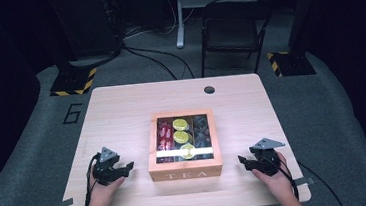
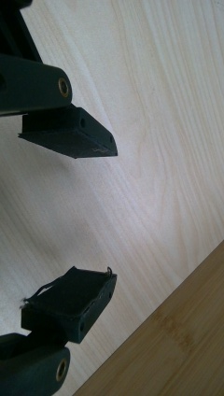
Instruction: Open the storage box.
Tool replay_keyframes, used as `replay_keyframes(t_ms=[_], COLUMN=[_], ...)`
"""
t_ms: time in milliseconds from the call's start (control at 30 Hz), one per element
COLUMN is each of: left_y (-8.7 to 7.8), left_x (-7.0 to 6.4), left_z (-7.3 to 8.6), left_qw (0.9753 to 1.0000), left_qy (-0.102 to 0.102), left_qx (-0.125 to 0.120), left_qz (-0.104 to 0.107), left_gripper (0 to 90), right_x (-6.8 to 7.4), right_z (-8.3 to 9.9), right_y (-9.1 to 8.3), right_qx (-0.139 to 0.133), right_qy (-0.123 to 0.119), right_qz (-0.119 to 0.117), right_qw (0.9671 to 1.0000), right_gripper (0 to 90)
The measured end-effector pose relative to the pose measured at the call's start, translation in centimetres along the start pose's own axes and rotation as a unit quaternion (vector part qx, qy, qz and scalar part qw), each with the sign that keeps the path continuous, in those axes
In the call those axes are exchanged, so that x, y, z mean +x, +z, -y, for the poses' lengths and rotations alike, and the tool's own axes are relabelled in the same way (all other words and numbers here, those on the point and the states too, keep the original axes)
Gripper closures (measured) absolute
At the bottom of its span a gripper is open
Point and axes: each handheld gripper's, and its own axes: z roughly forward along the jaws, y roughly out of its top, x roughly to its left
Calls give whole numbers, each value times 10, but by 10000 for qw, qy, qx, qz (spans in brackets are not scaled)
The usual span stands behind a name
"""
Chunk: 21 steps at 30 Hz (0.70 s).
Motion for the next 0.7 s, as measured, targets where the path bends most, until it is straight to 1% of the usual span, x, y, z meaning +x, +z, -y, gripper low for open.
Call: replay_keyframes(t_ms=[33, 67, 100, 133, 200, 233, 267, 333, 433, 500, 533, 567, 600, 633, 667, 700], left_y=[-1, -3, -3, -5, -6, -6, -7, -10, -14, -18, -20, -20, -23, -24, -26, -26], left_x=[-1, -2, -2, -2, -3, -3, -4, -5, -9, -13, -15, -15, -19, -21, -22, -22], left_z=[0, -1, -1, -2, -3, -3, -3, -4, -6, -8, -9, -9, -10, -11, -12, -12], left_qw=[10000, 9999, 9999, 9997, 9993, 9993, 9991, 9988, 9988, 9989, 9988, 9988, 9986, 9984, 9980, 9980], left_qy=[-28, -38, -38, -104, -173, -173, -208, -233, -128, 32, 75, 75, 137, 146, 64, 64], left_qx=[-52, -131, -131, -164, -220, -220, -255, -284, -353, -353, -346, -346, -357, -404, -404, -404], left_qz=[10, -8, -8, 120, 246, 246, 270, 322, 311, 315, 338, 338, 365, 379, 488, 488], left_gripper=[328, 328, 328, 328, 328, 328, 328, 330, 338, 340, 339, 340, 340, 340, 340, 340], right_x=[0, 2, 2, 2, 4, 4, 4, 5, 9, 11, 13, 15, 17, 18, 19, 21], right_z=[-1, -1, -1, -1, -2, -2, -3, -4, -6, -8, -9, -11, -12, -13, -14, -15], right_y=[-1, -2, -3, -3, -6, -6, -8, -10, -14, -16, -18, -20, -22, -22, -24, -25], right_qx=[-37, -43, -19, -35, -91, -91, -176, -177, -193, -225, -237, -291, -323, -367, -384, -395], right_qy=[-46, -35, -35, -75, -96, -96, -79, -42, -104, -203, -244, -271, -283, -303, -315, -317], right_qz=[-17, -28, -19, -29, 24, 24, -14, -62, -101, -82, -89, -82, -94, -117, -138, -181], right_qw=[10000, 10000, 10000, 10000, 9999, 9999, 9998, 9998, 9997, 9995, 9994, 9992, 9990, 9988, 9987, 9986], right_gripper=[385, 389, 389, 389, 389, 389, 388, 383, 387, 390, 390, 390, 389, 389, 389, 389])
